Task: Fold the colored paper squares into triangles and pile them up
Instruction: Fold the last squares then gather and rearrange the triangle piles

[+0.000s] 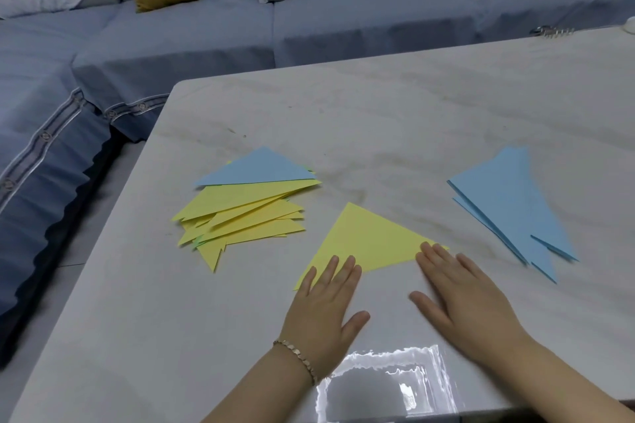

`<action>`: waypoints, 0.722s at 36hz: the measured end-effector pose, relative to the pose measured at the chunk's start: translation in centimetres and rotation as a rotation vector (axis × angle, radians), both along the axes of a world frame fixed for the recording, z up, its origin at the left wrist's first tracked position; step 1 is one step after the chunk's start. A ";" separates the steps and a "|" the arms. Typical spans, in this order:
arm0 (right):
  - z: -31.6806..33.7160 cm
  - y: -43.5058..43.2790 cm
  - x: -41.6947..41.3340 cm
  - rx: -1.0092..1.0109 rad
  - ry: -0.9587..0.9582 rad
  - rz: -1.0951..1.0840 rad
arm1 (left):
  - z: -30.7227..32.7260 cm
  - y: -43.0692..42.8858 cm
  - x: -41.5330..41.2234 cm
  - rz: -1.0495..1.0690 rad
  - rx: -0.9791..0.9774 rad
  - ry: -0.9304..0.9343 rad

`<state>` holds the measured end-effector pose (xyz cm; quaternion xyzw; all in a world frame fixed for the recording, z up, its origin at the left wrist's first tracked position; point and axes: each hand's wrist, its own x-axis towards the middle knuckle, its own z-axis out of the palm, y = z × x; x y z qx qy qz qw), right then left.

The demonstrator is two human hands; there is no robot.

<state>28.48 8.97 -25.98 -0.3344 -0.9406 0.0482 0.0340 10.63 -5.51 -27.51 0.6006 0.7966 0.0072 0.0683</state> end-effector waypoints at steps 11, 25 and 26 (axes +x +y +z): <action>-1.0 0.7 0.8 0.048 0.036 -0.161 | 0.4 0.3 1.0 0.073 -0.017 -0.008; -1.2 0.6 0.7 0.034 0.061 -0.159 | 1.8 5.7 5.1 -0.108 -0.027 -0.126; -1.2 0.6 0.6 0.034 0.059 -0.158 | 1.8 5.3 4.7 -0.102 -0.024 -0.137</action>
